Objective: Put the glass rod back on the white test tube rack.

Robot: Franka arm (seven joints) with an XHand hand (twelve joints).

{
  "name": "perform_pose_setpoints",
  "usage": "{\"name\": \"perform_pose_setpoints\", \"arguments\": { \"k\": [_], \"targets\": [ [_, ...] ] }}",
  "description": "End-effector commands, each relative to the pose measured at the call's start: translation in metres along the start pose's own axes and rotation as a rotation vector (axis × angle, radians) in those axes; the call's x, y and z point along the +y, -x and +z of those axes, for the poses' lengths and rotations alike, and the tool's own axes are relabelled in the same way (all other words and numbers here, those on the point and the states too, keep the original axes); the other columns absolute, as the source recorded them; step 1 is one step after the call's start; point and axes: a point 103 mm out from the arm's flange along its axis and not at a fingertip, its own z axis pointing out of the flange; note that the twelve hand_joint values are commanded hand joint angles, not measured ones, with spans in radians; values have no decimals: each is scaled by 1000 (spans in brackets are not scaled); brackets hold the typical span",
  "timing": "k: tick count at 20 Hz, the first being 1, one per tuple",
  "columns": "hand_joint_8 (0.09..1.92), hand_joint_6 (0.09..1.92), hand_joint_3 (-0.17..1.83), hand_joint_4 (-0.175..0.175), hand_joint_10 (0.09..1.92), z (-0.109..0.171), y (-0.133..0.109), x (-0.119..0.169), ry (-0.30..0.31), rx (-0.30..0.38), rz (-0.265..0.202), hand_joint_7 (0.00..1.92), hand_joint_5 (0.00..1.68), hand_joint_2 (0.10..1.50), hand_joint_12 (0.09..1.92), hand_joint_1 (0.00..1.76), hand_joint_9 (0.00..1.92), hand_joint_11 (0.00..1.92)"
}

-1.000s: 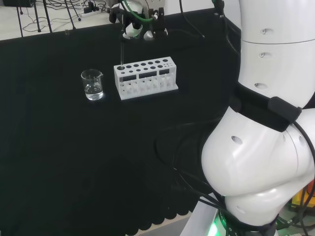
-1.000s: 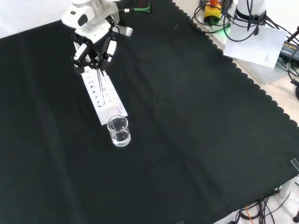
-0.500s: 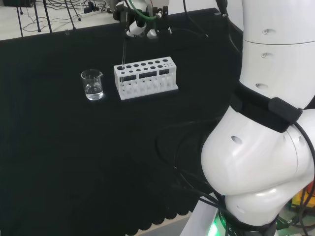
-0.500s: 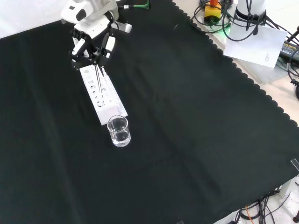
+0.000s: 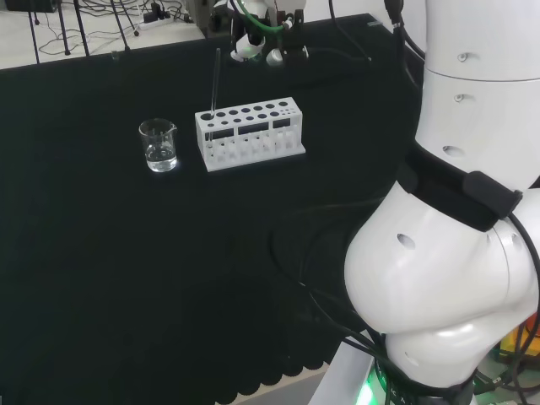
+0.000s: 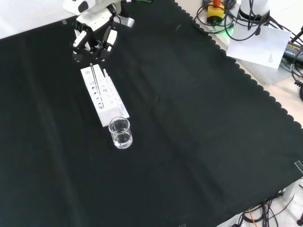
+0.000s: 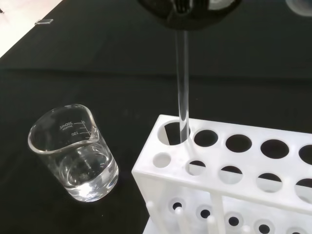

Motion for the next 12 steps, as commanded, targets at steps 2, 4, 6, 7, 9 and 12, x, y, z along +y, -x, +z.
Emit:
{"name": "perform_pose_setpoints", "arguments": {
  "k": [2, 4, 6, 7, 9, 12],
  "targets": [
    [87, 794, -175, -172, 361, -4, 7, -3, 7, 3, 7, 1602, 404, 971, 716, 1427, 1837, 1331],
    [87, 796, -175, -173, 364, -3, 9, -5, 12, 3, 9, 1601, 408, 971, 716, 1427, 1836, 1332],
    [87, 797, -175, -174, 367, -4, 9, -5, 12, 1, 9, 1601, 410, 972, 716, 1427, 1835, 1332],
    [87, 798, -175, -174, 368, -5, 10, -5, 10, -1, 11, 1601, 411, 971, 716, 1427, 1834, 1332],
    [87, 799, -175, -175, 371, -8, 11, -4, 11, -4, 10, 1601, 413, 971, 715, 1427, 1833, 1332],
    [87, 800, -175, -175, 375, -13, 15, -6, 12, -12, 16, 1601, 416, 972, 715, 1427, 1831, 1333]
  ]
}}
